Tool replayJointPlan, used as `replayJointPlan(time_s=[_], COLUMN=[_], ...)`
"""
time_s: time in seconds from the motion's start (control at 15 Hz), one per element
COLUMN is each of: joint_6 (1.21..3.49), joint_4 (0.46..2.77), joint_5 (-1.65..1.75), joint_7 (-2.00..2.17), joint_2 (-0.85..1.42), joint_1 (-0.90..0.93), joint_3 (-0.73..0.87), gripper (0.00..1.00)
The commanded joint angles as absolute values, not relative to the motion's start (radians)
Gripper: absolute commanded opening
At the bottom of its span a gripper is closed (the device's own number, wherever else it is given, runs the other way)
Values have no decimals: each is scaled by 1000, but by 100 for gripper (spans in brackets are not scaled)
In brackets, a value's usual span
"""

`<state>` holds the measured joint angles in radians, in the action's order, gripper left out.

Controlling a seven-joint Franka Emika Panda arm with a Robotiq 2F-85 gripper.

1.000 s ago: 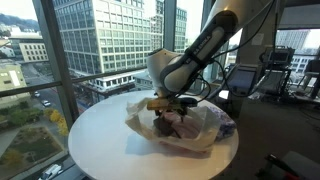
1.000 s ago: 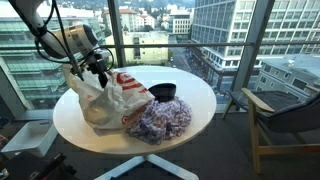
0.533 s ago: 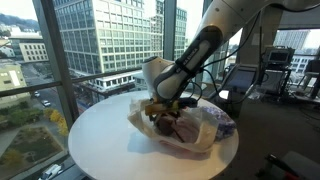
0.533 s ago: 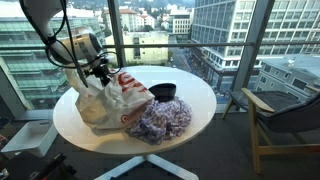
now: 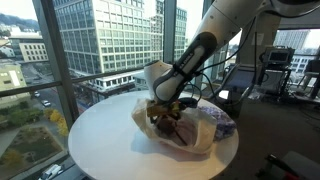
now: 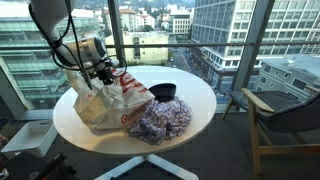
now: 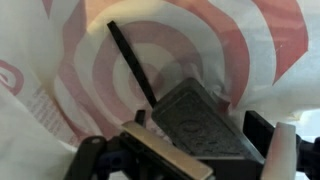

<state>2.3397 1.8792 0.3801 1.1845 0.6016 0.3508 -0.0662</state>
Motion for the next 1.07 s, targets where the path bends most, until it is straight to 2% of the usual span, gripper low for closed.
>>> replayJointPlan(time_s=[0.0, 0.4, 0.93, 1.0], joint_6=[2322, 2339, 2444, 2456], joint_4=[1871, 1857, 1835, 1831], joint_5=[394, 545, 499, 492], joint_7=[1094, 942, 718, 703], joint_2=[608, 630, 687, 692], joint_1=[373, 413, 378, 376], joint_3=[-38, 17, 6, 8], gripper=[100, 100, 100, 75])
